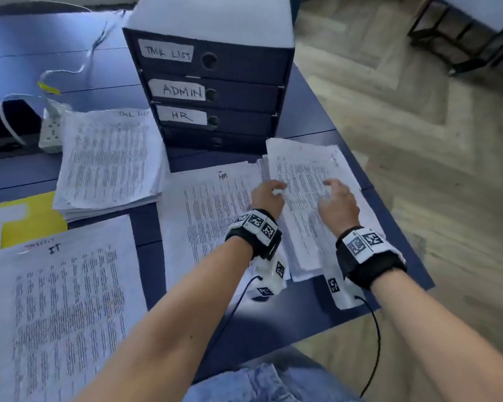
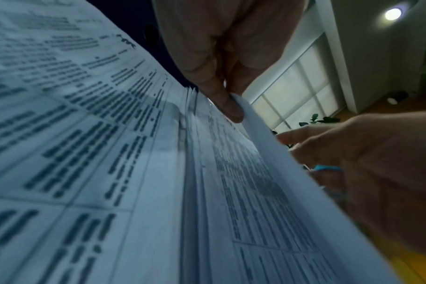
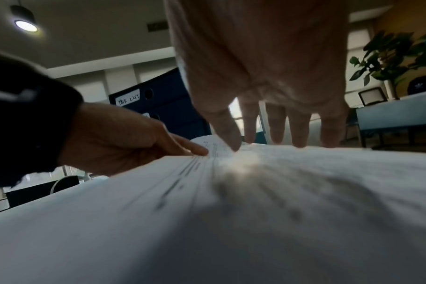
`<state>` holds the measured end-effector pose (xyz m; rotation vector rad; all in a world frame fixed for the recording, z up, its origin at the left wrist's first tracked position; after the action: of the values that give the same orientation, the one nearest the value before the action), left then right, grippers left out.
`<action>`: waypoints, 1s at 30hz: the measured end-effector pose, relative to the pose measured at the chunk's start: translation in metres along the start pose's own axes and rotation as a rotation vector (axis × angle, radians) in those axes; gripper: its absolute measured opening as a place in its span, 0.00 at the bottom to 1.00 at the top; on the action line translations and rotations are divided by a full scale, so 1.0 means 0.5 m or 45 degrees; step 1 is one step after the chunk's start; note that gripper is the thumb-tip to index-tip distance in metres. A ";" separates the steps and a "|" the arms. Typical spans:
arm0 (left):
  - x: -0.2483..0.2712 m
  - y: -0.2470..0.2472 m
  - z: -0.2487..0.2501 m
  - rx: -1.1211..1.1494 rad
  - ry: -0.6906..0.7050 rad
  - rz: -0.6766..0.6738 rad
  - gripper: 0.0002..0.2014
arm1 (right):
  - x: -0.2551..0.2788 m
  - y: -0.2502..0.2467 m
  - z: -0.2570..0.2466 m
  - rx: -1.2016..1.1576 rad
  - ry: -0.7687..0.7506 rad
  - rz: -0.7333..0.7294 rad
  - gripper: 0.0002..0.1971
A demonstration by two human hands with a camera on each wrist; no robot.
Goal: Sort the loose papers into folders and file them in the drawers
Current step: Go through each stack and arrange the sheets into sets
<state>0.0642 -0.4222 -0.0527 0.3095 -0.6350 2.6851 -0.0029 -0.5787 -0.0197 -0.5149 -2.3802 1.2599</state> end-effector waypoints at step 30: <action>0.234 -0.652 -0.291 -0.461 -0.188 0.206 0.11 | 0.284 0.424 -0.562 0.028 -0.613 -0.760 0.27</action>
<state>0.0680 -0.0481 -0.0194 0.3721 -1.2180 2.6418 0.0461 -0.2025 -0.0283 0.5409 -2.5879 1.2065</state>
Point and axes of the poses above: each hand's wrist, its own x-axis away from the middle knuckle, its own y-axis out of the palm, z = x × y, the point moved 10 cm from there along -x, towards the middle knuckle, and after that the axes turned 3 degrees about -z, right-handed, at the moved point
